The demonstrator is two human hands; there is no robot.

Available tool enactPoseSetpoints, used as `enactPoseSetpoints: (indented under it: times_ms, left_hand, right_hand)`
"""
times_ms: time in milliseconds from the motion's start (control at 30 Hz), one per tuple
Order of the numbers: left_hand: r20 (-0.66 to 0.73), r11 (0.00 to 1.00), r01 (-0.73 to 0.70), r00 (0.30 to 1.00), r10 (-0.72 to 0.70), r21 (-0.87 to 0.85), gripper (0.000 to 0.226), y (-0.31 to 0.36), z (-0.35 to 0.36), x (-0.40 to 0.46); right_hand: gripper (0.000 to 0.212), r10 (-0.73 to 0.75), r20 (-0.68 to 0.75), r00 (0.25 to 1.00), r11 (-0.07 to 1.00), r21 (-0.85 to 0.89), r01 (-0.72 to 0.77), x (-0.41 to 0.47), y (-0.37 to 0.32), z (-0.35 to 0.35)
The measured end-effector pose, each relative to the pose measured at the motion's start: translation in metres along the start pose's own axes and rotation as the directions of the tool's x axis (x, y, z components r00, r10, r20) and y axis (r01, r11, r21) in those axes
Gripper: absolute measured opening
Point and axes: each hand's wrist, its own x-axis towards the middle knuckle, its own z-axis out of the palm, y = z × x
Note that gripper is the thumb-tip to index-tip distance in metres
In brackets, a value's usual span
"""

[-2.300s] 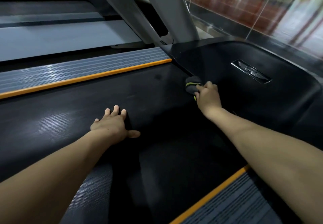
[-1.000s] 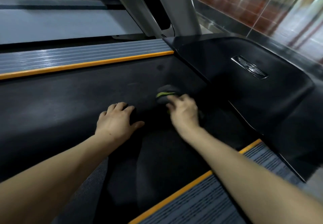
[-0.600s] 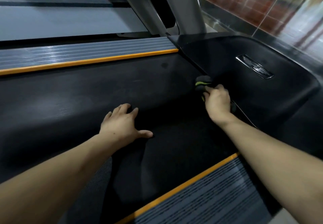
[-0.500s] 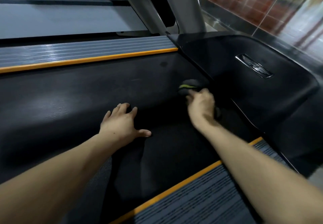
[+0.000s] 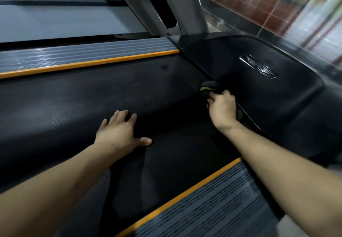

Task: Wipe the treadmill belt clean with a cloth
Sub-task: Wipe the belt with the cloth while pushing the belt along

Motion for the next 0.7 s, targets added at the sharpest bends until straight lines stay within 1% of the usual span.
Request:
enactPoseSetpoints:
  times_ms: [33,67,100,167,233,267,300,333,367,433,500,533,600,633,700]
  left_hand:
    - [0.005,1.0,-0.002,1.0,0.002,0.002,0.11,0.0,-0.001,0.0]
    - [0.011,1.0,-0.005,1.0,0.005,0.005,0.109,0.001,-0.001,-0.001]
    - [0.012,1.0,-0.004,1.0,0.004,0.012,0.108,0.002,-0.002,-0.001]
    - [0.004,0.999,0.006,1.0,-0.006,0.036,0.107,0.005,-0.003,-0.003]
    - [0.01,0.999,0.009,1.0,-0.01,0.045,0.106,0.006,-0.002,-0.005]
    - [0.009,0.999,0.01,1.0,-0.011,0.044,0.106,0.005,-0.001,-0.005]
    - [0.009,0.999,0.012,1.0,-0.012,0.041,0.106,0.004,0.001,-0.006]
    - [0.011,0.999,0.011,1.0,-0.012,0.036,0.106,0.003,0.001,-0.006]
    - [0.017,0.999,0.009,1.0,-0.009,0.033,0.106,0.002,0.001,-0.005]
    - [0.024,0.999,0.006,1.0,-0.007,0.035,0.106,0.001,0.001,-0.005]
    - [0.028,1.0,0.002,1.0,-0.003,0.03,0.105,0.002,0.001,-0.004]
    - [0.029,1.0,0.003,1.0,-0.004,0.029,0.104,0.002,0.001,-0.004]
    - [0.028,1.0,0.007,1.0,-0.008,0.03,0.103,0.002,0.002,-0.004]
    - [0.03,0.999,0.007,1.0,-0.008,0.032,0.103,0.002,0.002,-0.004]
    - [0.03,0.999,0.008,1.0,-0.009,0.041,0.103,0.003,0.003,-0.005]
  right_hand:
    - [0.026,0.007,0.017,1.0,0.999,0.044,-0.008,-0.015,-0.021,-0.001]
    - [0.024,-0.016,0.035,0.999,0.995,0.097,0.012,-0.033,-0.043,0.0]
    - [0.023,-0.08,0.033,0.996,0.986,0.151,0.074,-0.051,-0.064,0.002]
    - [0.028,-0.259,0.04,0.965,0.934,0.264,0.24,-0.085,-0.096,0.0]
    - [0.032,-0.413,0.057,0.909,0.867,0.331,0.374,-0.095,-0.098,-0.006]
    - [0.032,-0.451,0.06,0.891,0.855,0.317,0.411,-0.089,-0.09,-0.007]
    - [0.031,-0.447,0.068,0.892,0.866,0.283,0.412,-0.077,-0.075,-0.006]
    - [0.032,-0.399,0.075,0.914,0.896,0.243,0.371,-0.059,-0.056,-0.004]
    - [0.034,-0.319,0.071,0.945,0.935,0.189,0.301,-0.038,-0.034,-0.003]
    - [0.029,-0.125,0.022,0.992,0.99,0.069,0.123,-0.007,0.009,-0.005]
    - [0.029,0.011,-0.022,1.0,1.0,0.009,-0.011,-0.001,0.024,-0.007]
    - [0.028,0.04,-0.025,0.999,0.999,0.02,-0.039,-0.008,0.016,-0.008]
    - [0.025,0.046,0.004,0.999,0.994,0.097,-0.047,-0.034,-0.017,-0.007]
    - [0.023,0.007,0.016,1.0,0.99,0.141,-0.01,-0.049,-0.038,-0.004]
    - [0.021,-0.137,0.011,0.991,0.971,0.201,0.132,-0.083,-0.074,-0.003]
